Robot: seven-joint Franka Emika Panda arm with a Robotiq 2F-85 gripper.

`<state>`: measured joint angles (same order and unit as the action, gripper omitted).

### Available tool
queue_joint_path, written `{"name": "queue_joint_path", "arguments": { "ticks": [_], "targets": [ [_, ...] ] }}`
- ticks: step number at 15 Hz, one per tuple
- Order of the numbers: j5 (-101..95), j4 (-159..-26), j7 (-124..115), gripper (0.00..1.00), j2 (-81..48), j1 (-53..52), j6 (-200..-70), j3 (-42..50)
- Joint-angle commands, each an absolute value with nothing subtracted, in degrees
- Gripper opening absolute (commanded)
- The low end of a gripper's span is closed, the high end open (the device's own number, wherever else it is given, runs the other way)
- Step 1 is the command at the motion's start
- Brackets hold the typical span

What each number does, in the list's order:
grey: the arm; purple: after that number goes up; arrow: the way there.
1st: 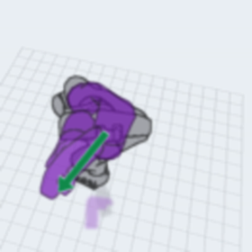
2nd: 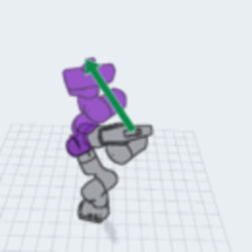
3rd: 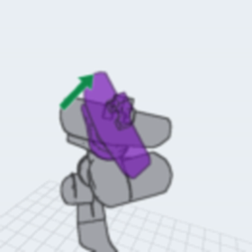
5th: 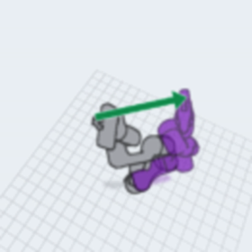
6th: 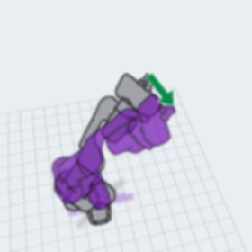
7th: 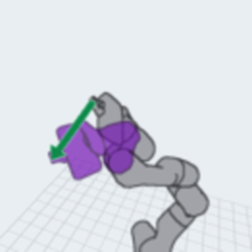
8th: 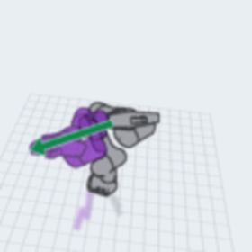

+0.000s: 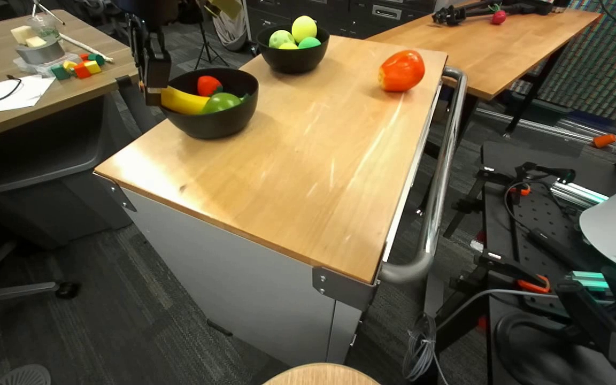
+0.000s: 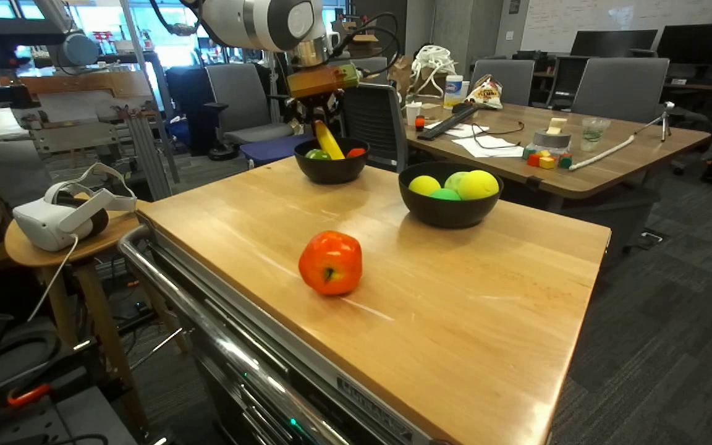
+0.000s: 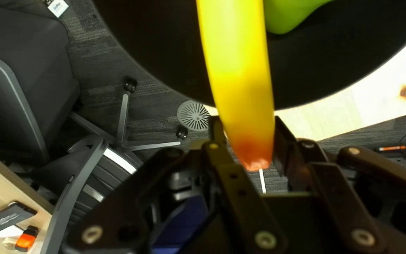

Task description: Remove the fruits from the left and right bowl respectively and put them on the table

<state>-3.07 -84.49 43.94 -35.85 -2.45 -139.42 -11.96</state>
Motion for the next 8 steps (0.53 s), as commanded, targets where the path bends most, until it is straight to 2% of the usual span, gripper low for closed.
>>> {"name": "queue_joint_path", "arguments": {
  "ticks": [1, 8],
  "targets": [
    [-4.3, -81.23, 45.76, 0.11, -35.89, -3.2, -136.64, -12.09],
    [-19.51, -79.46, 46.06, 0.11, -26.8, -11.34, -125.93, -8.97]
  ]
}}
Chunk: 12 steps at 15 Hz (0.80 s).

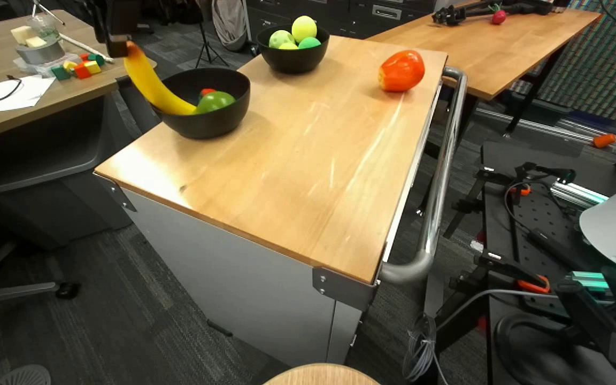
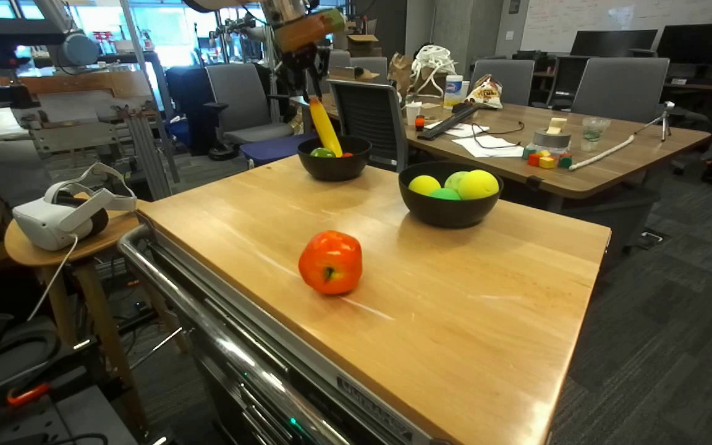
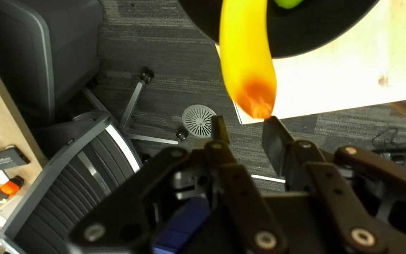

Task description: Remove the fruits from the left and right bowl respectively and put them on the table

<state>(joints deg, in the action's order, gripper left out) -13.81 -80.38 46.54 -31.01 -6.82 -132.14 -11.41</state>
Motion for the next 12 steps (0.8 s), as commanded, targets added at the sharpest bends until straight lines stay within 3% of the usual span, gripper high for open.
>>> {"name": "queue_joint_path", "arguments": {
  "ticks": [1, 5, 6, 7, 8, 9, 11, 12],
  "targets": [
    [-22.22, -78.97, 45.42, 0.11, -25.99, -12.86, -123.13, -8.55],
    [-34.06, -78.81, 40.74, 0.08, -24.39, -19.01, -112.46, -7.2],
    [-35.9, -79.65, 39.65, 0.51, -24.18, -19.74, -111.03, -7.27],
    [-35.44, -80.63, 38.56, 0.46, -24.02, -19.34, -110.45, -7.96],
    [-33.75, -81.69, 37.94, 0.47, -23.81, -18.6, -110.25, -8.75],
    [-33.85, -79.82, 39.36, 0.29, -24.98, -18.54, -110.96, -9.22],
    [-33.87, -80.83, 38.52, 0.44, -24.99, -18.49, -110.68, -9.3],
    [-33.86, -81.05, 38.47, 0.72, -24.99, -18.35, -110.69, -9.27]
  ]
}}
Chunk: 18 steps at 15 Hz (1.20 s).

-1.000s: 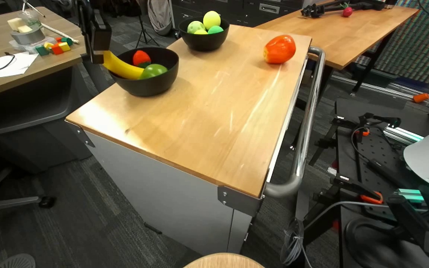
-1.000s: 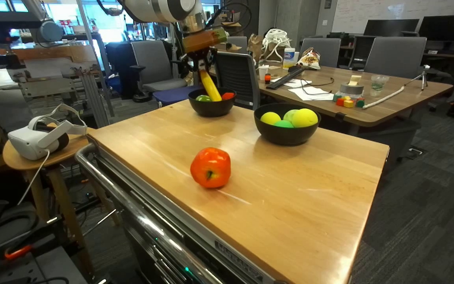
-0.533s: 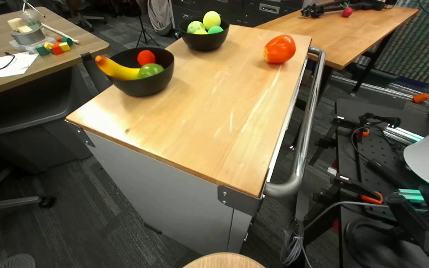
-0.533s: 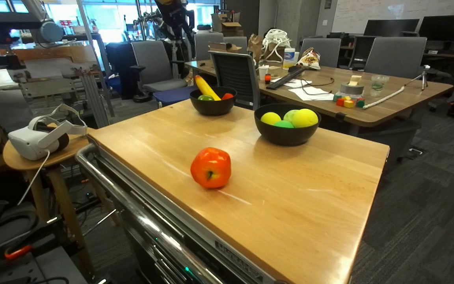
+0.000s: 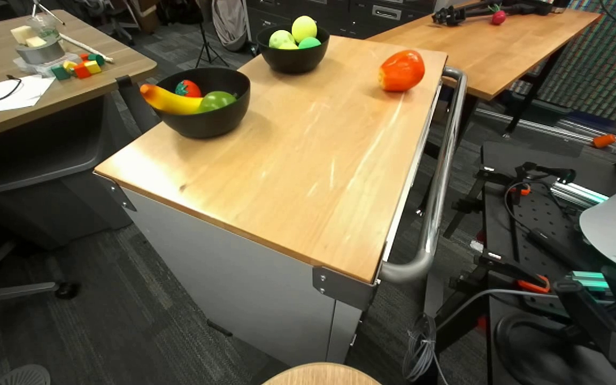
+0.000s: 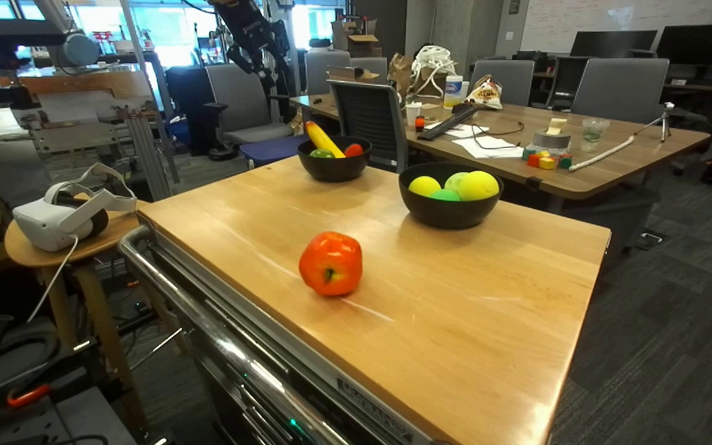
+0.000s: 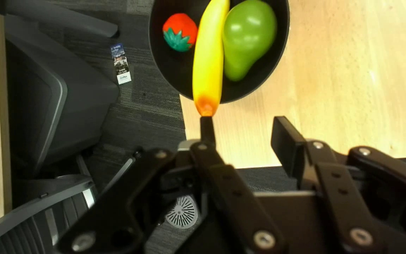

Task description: Remove the fruits from the left and right bowl respectively and put them on the table

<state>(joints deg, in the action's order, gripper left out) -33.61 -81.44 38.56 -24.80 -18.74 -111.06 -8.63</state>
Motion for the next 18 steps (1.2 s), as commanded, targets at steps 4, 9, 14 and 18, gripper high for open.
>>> {"name": "queue_joint_path", "arguments": {
  "ticks": [4, 9, 14, 18],
  "targets": [
    [-27.26, -83.72, 38.05, 0.89, -23.65, -13.95, -118.34, -9.61],
    [-18.94, -91.44, 33.79, 1.0, -19.42, -7.03, -129.18, -7.87],
    [-9.08, -92.13, 40.75, 1.0, -21.21, -1.93, -132.71, -8.2],
    [-3.13, -94.2, 50.43, 1.0, -22.42, 1.76, -139.44, -11.02]
  ]
}}
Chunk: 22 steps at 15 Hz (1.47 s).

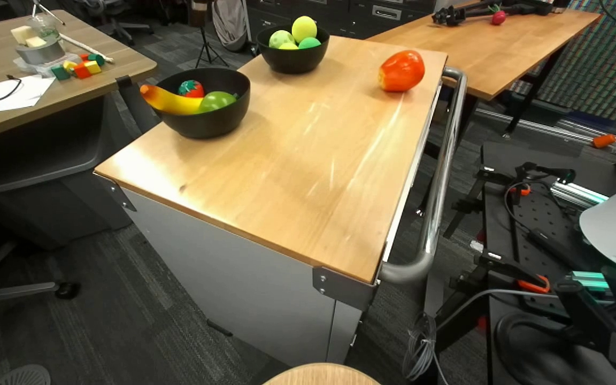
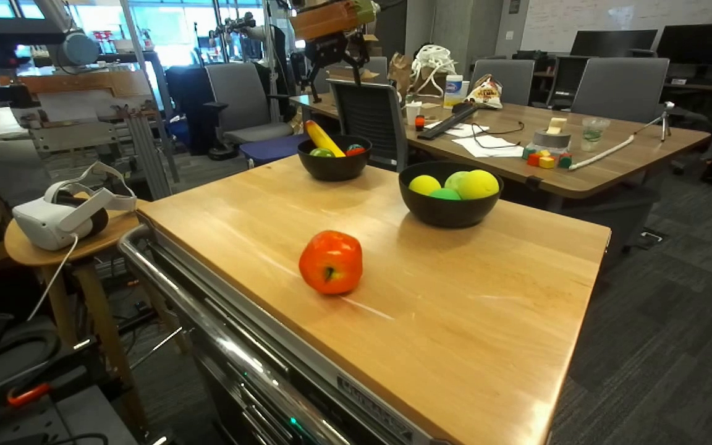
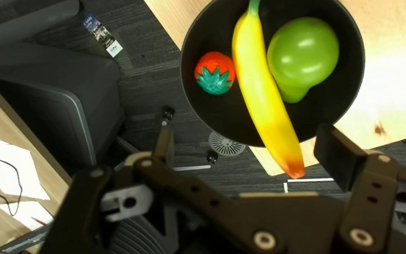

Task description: Remove the fruits from the left and right bowl respectively and put them on the table

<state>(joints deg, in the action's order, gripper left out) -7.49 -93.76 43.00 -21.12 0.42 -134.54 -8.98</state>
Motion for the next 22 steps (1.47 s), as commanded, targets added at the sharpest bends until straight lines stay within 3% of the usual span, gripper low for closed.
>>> {"name": "queue_joint_path", "arguments": {
  "ticks": [1, 5, 22],
  "targets": [
    [-1.22, -93.88, 53.03, 1.0, -23.65, 2.1, -141.18, -11.88],
    [2.64, -91.93, 61.91, 1.0, -28.49, 2.34, -143.13, -14.04],
    [4.15, -83.93, 59.11, 0.98, -37.59, 1.28, -140.86, -13.82]
  ]
}}
